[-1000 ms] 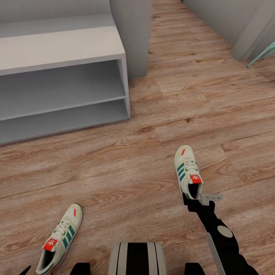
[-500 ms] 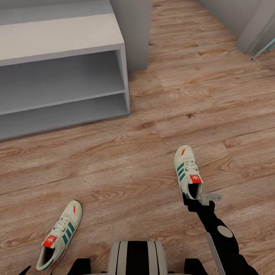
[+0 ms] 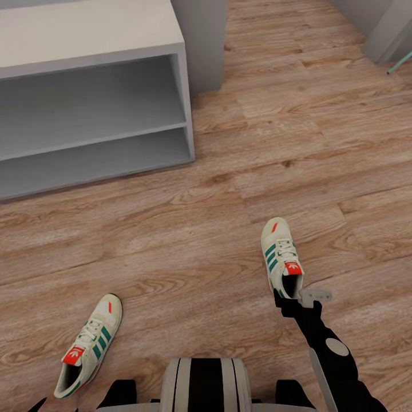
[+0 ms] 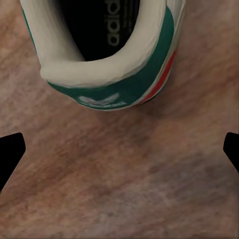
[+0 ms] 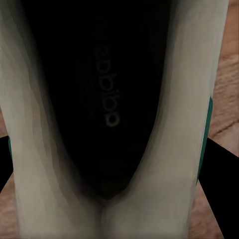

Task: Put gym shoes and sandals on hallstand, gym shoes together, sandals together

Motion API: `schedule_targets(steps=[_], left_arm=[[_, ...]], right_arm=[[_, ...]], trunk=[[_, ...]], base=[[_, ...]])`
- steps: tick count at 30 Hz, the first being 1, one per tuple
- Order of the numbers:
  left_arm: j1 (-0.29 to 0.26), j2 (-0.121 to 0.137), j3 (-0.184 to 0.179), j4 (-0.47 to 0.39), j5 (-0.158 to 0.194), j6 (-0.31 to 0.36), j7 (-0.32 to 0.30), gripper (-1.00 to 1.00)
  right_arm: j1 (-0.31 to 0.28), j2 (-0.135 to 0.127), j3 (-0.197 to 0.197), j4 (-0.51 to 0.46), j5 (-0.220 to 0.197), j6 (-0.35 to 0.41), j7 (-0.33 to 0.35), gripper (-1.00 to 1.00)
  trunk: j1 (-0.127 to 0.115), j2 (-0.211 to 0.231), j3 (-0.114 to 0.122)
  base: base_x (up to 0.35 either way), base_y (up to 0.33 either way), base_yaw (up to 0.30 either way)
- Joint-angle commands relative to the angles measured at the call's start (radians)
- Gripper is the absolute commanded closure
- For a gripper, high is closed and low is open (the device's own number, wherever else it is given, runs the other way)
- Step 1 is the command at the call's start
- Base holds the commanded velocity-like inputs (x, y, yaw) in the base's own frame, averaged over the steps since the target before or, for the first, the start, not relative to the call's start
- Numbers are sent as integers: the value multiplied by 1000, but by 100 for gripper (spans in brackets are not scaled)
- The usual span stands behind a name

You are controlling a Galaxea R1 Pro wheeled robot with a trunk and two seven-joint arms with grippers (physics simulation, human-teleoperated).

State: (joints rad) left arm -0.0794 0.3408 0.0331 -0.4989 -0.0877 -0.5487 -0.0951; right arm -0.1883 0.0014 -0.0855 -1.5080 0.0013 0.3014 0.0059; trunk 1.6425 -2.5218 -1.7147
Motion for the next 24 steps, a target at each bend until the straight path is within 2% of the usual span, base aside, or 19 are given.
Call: schedule_targets(steps=[1,5,10,24], left_arm=[[0,0,4,0,-9,-4,-1,-100],[0,0,4,0,-9,-4,0,-100],[0,0,5,0,-9,-2,0,-100],[0,0,5,0,-9,-2,0,-100]], right_arm=[[0,0,0,-1,0,5,0,100],[1,0,0,-1,0,2,0,100],[0,0,0,-1,0,1,0,100],[1,0,0,-1,0,1,0,100]], trunk=[[0,0,-2],[0,0,-7],[0,0,-8],[0,0,-8]], base=[[0,0,0],[9,0,0],[189,0,0],[36,0,0]])
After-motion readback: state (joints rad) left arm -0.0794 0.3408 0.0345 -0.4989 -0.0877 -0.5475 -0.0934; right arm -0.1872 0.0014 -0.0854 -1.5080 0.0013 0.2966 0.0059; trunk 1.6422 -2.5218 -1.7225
